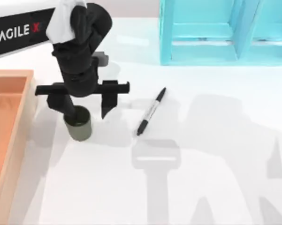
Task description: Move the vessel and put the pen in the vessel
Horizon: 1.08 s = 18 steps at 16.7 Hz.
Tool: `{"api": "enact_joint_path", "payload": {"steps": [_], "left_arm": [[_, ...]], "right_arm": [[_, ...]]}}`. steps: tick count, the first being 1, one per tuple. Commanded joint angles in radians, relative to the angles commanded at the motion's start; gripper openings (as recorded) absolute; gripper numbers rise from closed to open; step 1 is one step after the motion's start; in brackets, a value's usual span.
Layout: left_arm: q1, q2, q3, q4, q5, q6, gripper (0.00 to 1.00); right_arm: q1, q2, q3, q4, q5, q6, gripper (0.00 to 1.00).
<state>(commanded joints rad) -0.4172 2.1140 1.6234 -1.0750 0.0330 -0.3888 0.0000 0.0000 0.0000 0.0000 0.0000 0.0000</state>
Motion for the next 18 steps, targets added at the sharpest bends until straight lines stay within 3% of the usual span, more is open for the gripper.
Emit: {"api": "enact_joint_path", "payload": {"steps": [2, 12, 18], "left_arm": [[0.0, 0.0, 0.0, 0.0, 0.0, 0.0, 1.0], [-0.002, 0.004, 0.016, -0.015, 0.0, -0.002, 1.0], [-0.007, 0.038, 0.31, -0.29, 0.001, -0.006, 1.0]], "right_arm": [[0.0, 0.0, 0.0, 0.0, 0.0, 0.0, 1.0], [0.0, 0.0, 0.0, 0.0, 0.0, 0.0, 1.0], [0.0, 0.0, 0.0, 0.0, 0.0, 0.0, 1.0]]}}
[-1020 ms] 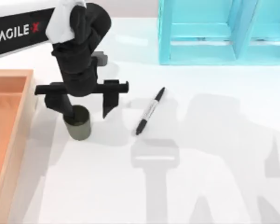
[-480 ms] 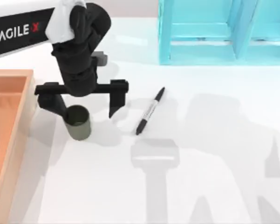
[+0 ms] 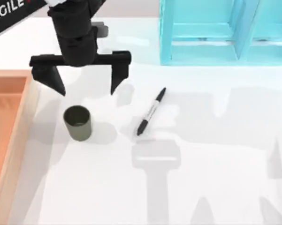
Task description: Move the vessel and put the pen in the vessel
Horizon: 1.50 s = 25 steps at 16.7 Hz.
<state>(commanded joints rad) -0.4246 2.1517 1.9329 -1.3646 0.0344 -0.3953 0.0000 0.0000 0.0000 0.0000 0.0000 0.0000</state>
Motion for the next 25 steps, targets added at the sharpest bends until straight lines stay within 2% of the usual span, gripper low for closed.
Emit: {"api": "enact_joint_path", "payload": {"steps": [5, 9, 15, 22, 25], "left_arm": [[-0.002, 0.01, 0.301, -0.278, 0.0, 0.001, 1.0], [-0.001, 0.007, 0.364, -0.339, -0.001, 0.002, 1.0], [-0.028, 0.041, 0.373, -0.307, -0.026, 0.013, 1.0], [-0.256, 0.306, 0.43, -0.088, -0.2, 0.122, 1.0], [-0.316, 0.366, 0.442, -0.026, -0.247, 0.151, 1.0]], "right_arm": [[0.0, 0.0, 0.0, 0.0, 0.0, 0.0, 1.0], [0.0, 0.0, 0.0, 0.0, 0.0, 0.0, 1.0], [0.0, 0.0, 0.0, 0.0, 0.0, 0.0, 1.0], [0.0, 0.0, 0.0, 0.0, 0.0, 0.0, 1.0], [0.0, 0.0, 0.0, 0.0, 0.0, 0.0, 1.0]]}}
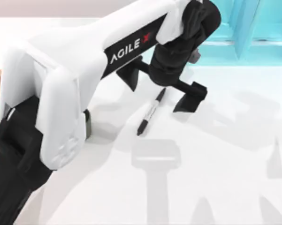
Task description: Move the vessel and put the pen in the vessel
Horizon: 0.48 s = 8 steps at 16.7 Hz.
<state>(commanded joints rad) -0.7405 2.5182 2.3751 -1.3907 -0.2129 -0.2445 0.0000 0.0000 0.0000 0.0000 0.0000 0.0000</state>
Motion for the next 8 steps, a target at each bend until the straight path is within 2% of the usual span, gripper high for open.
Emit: {"api": "enact_joint_path", "payload": {"steps": [5, 8], "left_arm": [[0.002, 0.001, -0.005, 0.003, 0.001, 0.0, 1.0], [0.009, 0.008, -0.056, 0.065, 0.0, 0.012, 1.0]], "right_arm": [[0.0, 0.0, 0.0, 0.0, 0.0, 0.0, 1.0], [0.0, 0.0, 0.0, 0.0, 0.0, 0.0, 1.0]]}}
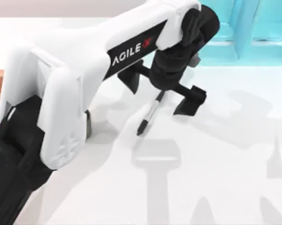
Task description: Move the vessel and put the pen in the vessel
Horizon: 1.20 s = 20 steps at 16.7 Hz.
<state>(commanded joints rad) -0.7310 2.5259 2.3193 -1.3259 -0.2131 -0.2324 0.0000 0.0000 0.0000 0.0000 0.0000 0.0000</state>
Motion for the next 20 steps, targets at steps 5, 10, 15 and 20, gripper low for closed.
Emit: {"api": "enact_joint_path", "payload": {"steps": [5, 10, 15, 20], "left_arm": [[0.02, 0.039, -0.14, 0.186, 0.001, 0.023, 1.0], [0.034, 0.058, -0.212, 0.279, 0.001, 0.036, 1.0], [0.034, 0.058, -0.212, 0.279, 0.001, 0.036, 0.85], [0.034, 0.058, -0.212, 0.279, 0.001, 0.036, 0.47]], "right_arm": [[0.0, 0.0, 0.0, 0.0, 0.0, 0.0, 1.0], [0.0, 0.0, 0.0, 0.0, 0.0, 0.0, 1.0], [0.0, 0.0, 0.0, 0.0, 0.0, 0.0, 1.0], [0.0, 0.0, 0.0, 0.0, 0.0, 0.0, 1.0]]}}
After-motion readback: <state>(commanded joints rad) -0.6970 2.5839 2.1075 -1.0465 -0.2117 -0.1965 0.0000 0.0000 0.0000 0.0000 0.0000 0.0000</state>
